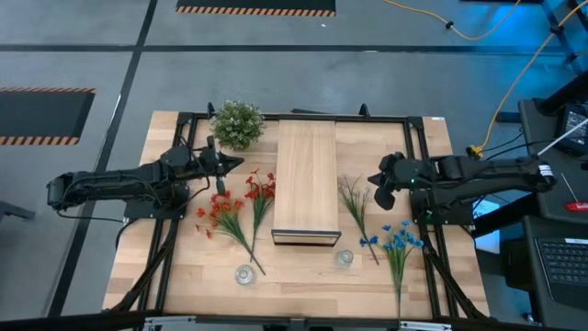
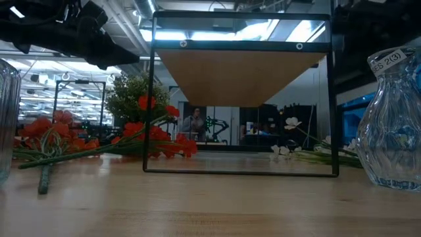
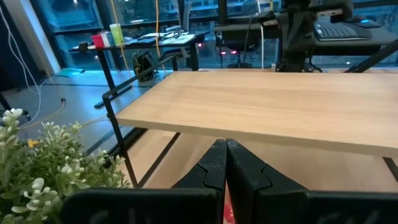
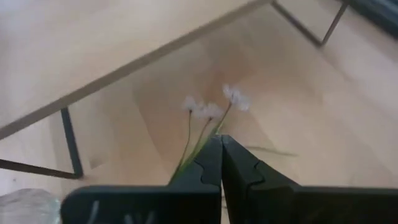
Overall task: Pick and place flowers into a vace then onto a shelf
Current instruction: Put the white flowers into the right transparent flower vase
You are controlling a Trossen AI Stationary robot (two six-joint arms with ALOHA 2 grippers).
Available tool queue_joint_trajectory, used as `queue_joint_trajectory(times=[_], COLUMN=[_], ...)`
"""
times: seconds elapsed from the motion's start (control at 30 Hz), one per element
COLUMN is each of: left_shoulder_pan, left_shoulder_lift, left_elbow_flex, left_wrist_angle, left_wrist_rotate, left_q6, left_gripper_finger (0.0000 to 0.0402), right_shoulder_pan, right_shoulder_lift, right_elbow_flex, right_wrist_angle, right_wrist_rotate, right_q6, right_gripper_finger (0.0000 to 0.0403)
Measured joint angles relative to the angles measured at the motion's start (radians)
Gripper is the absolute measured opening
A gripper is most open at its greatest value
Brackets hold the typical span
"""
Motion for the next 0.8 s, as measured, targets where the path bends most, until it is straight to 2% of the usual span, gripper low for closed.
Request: queue_joint_trajectory(times=[0.37,0.8], left_shoulder_pan=[0.0,0.0], left_shoulder_lift=[0.0,0.0], left_elbow_flex=[0.0,0.0], left_wrist_angle=[0.027,0.102], left_wrist_rotate=[0.001,0.0], left_q6=[-0.026,-0.027], left_gripper_finger=[0.0004,0.0004], right_shoulder_pan=[0.154,0.347], right_shoulder_lift=[0.13,0.336], right_elbow_flex=[0.051,0.147], right_wrist_angle=[-0.115,-0.295], right_wrist_rotate=[-0.001,-0.001], right_q6=[0.203,0.54], right_gripper_finger=[0.0001,0.0002])
